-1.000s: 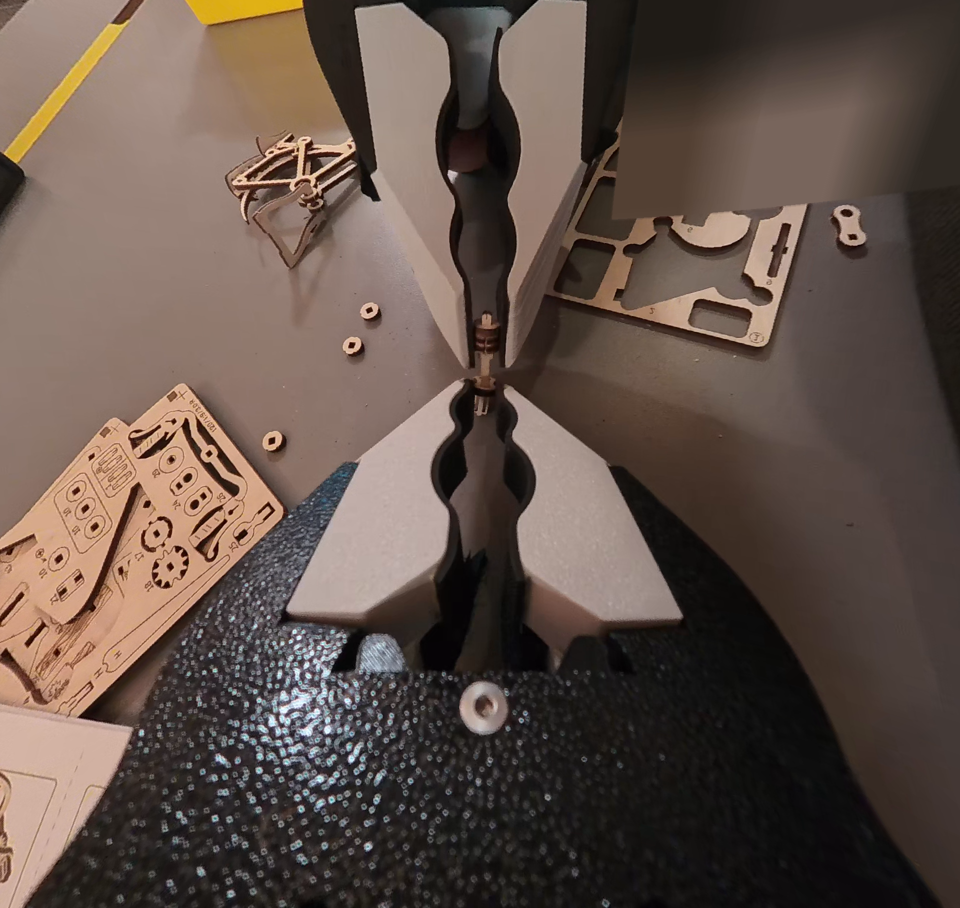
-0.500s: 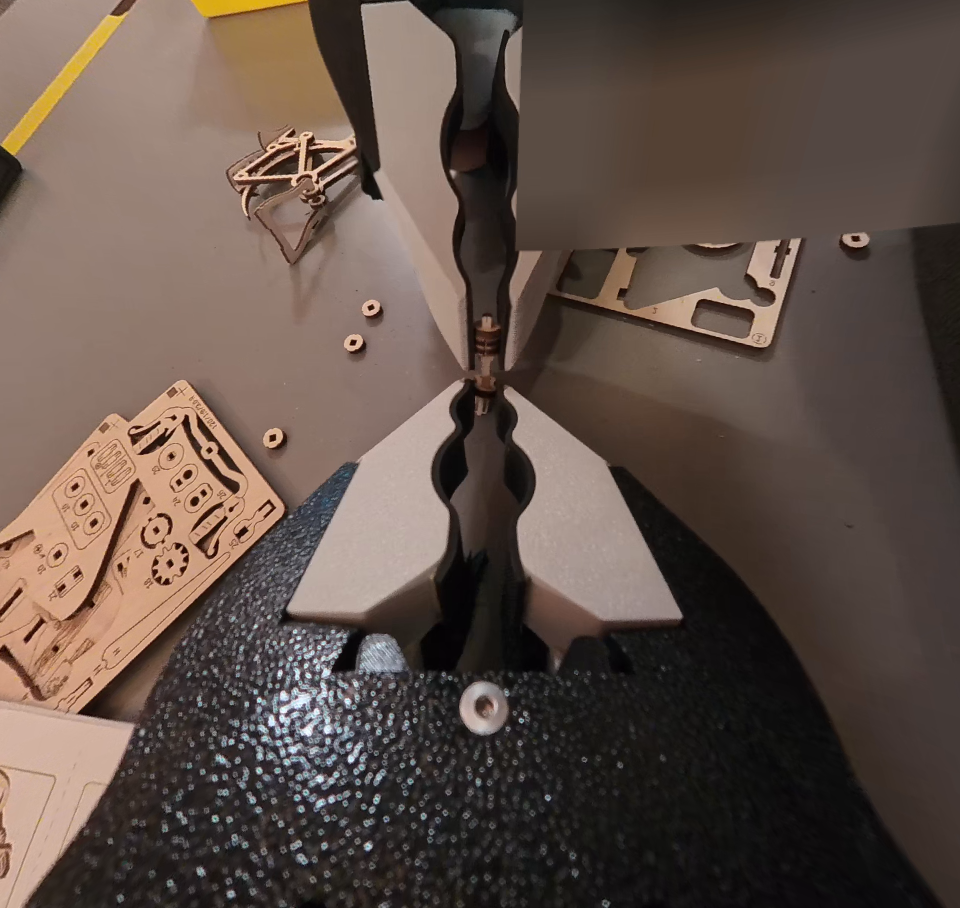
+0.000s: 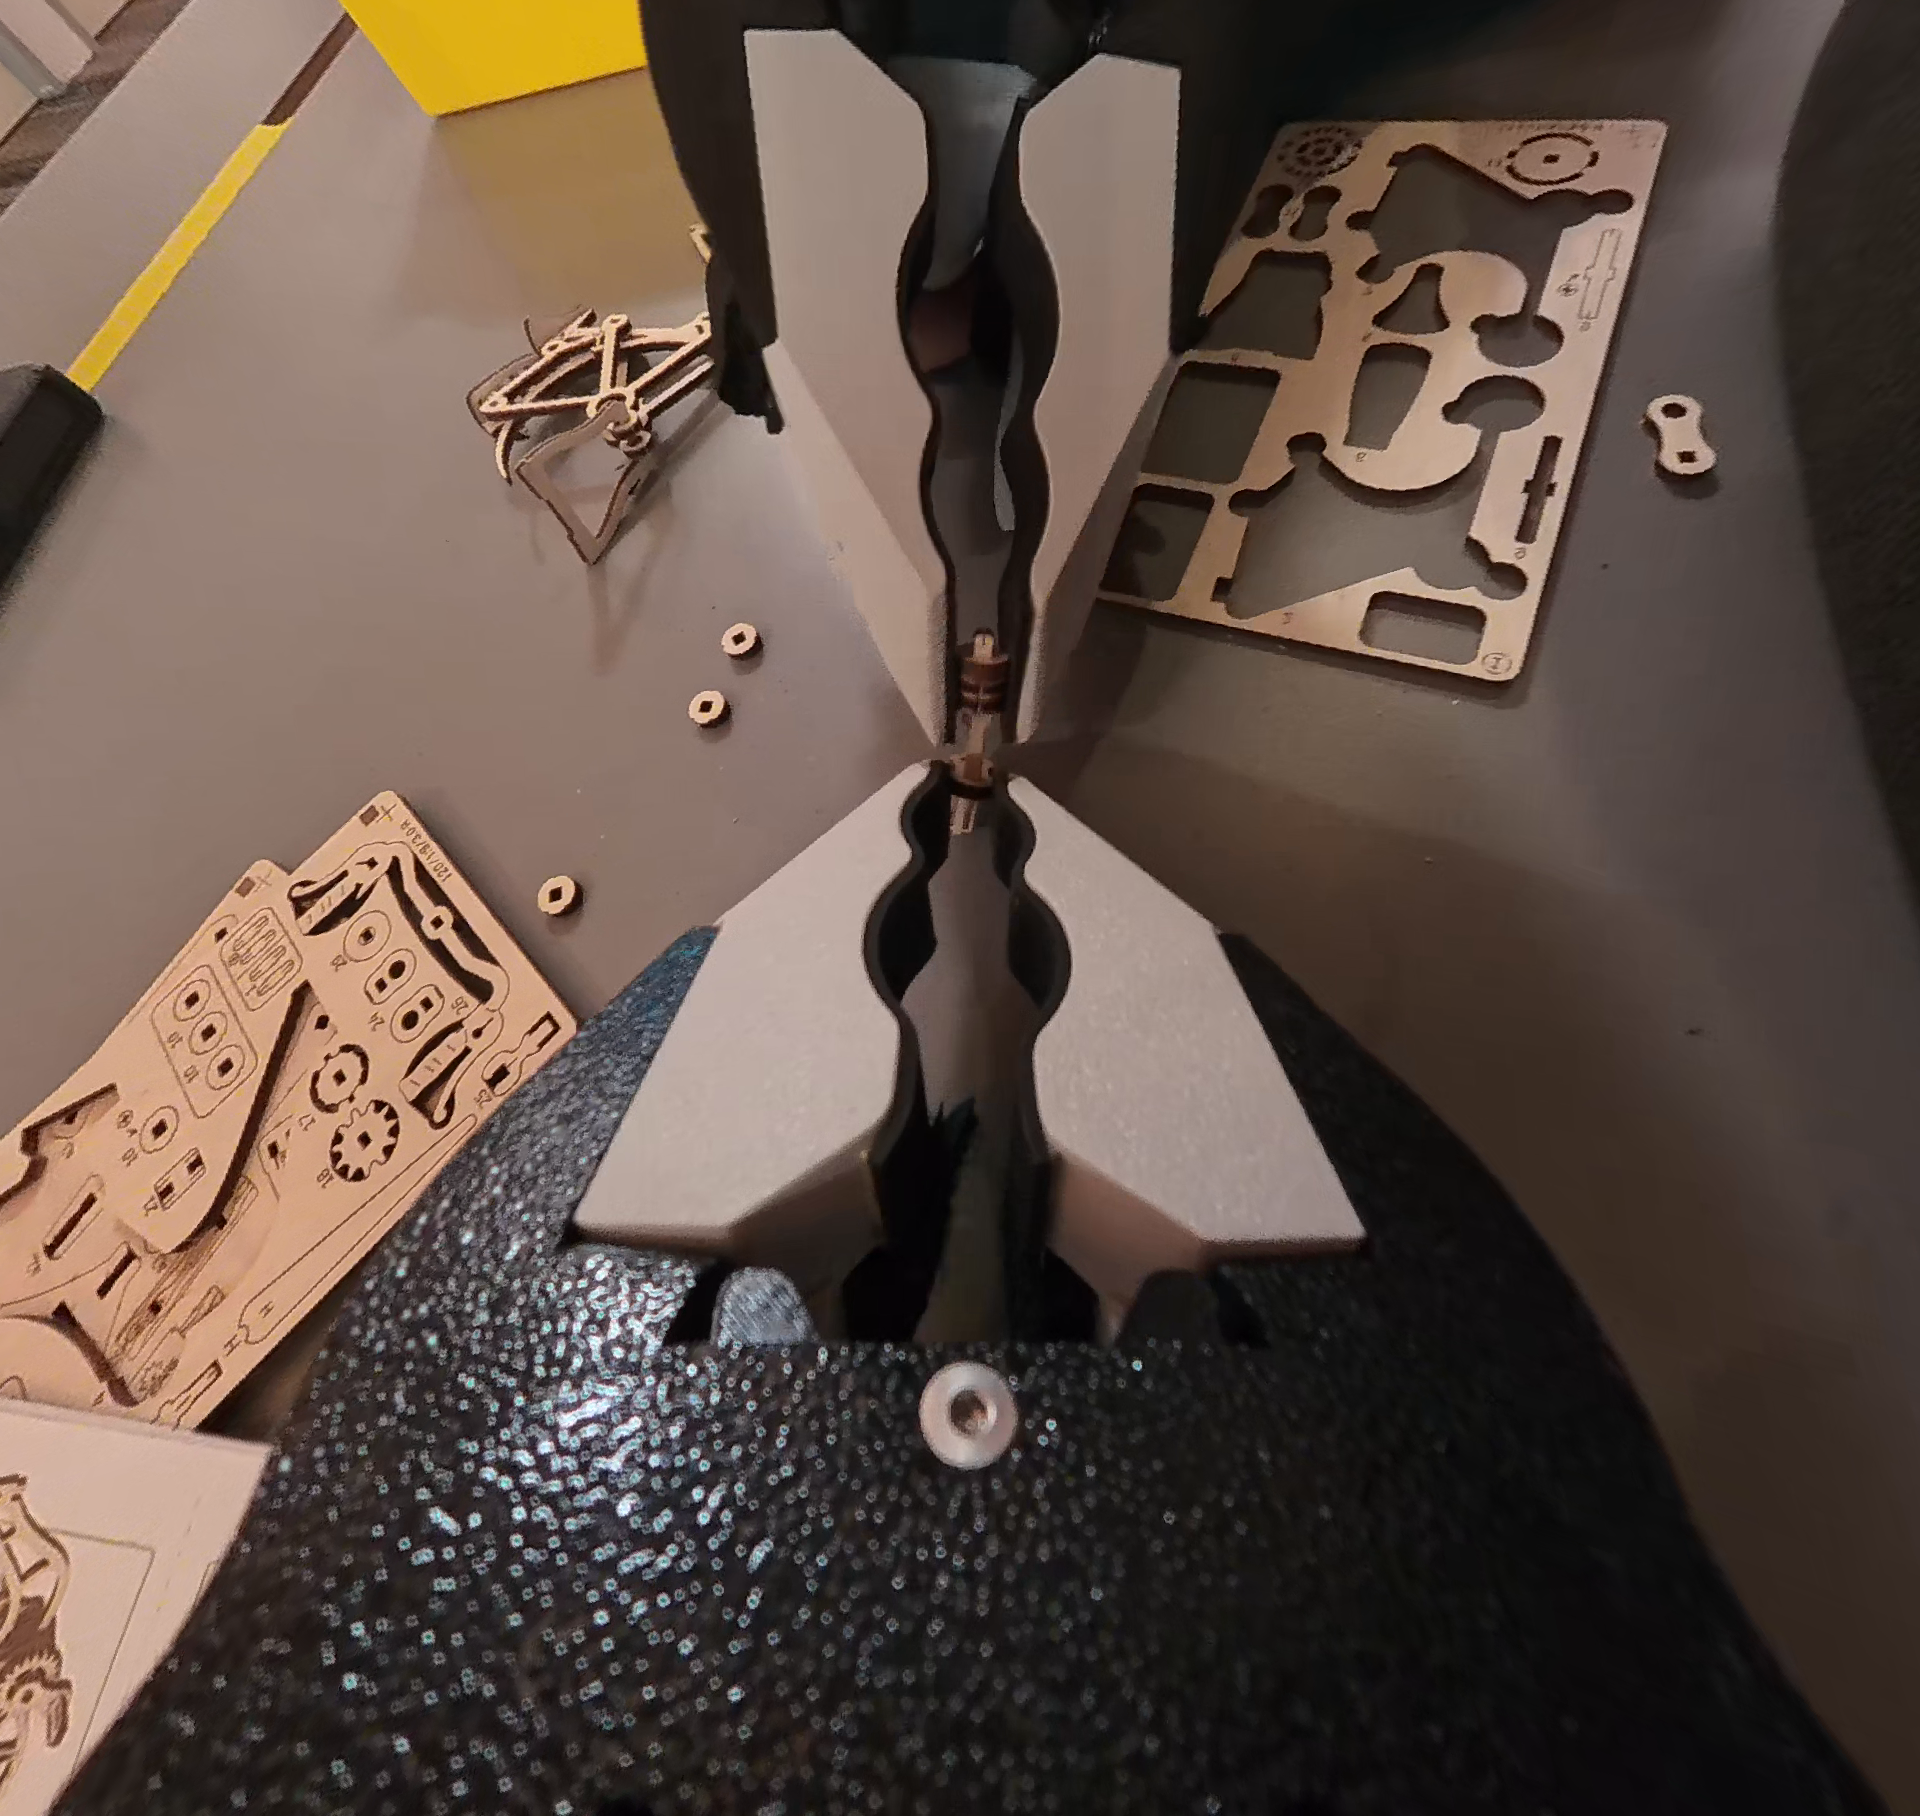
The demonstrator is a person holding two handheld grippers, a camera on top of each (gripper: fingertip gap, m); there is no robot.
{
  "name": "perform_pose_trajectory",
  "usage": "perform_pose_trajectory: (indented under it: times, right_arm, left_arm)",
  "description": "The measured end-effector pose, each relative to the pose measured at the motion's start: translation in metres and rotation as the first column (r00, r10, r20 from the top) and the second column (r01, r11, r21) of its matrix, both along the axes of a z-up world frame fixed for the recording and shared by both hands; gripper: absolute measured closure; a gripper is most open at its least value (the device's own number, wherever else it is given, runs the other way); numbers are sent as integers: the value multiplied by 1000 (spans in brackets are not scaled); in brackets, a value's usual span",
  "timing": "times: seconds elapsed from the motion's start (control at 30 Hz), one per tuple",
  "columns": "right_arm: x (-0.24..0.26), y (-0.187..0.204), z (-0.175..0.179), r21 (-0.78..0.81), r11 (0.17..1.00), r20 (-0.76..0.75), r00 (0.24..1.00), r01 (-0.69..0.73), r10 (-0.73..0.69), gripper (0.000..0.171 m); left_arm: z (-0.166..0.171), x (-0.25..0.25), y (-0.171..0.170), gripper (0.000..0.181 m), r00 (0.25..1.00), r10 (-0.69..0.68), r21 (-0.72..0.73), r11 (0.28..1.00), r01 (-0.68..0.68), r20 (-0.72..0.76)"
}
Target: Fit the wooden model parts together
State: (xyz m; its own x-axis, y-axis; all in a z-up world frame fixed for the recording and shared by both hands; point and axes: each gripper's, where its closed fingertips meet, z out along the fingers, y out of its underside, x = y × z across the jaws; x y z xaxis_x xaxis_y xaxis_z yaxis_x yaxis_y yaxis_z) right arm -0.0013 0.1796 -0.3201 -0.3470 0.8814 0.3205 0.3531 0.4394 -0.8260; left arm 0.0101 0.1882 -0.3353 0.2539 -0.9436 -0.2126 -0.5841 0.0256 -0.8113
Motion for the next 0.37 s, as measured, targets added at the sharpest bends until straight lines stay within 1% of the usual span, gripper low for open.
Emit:
perform_pose_trajectory:
  times: [0.03,0.17,0.23,0.37]
  right_arm:
    - [0,0,0,0,1000,-2,1000,-7,7,164]
    - [-1,6,7,9,1000,-52,998,20,-20,164]
    - [-2,6,10,14,1000,-75,997,27,-26,164]
    - [-1,4,10,-8,1000,-69,998,8,-9,164]
  left_arm:
    - [0,0,0,176,1000,-1,-2,1000,1,4]
    - [8,-3,5,176,997,32,-54,998,-28,70]
    - [11,-3,5,176,995,29,-85,996,-21,95]
    - [12,-3,3,176,995,16,-76,997,-8,98]
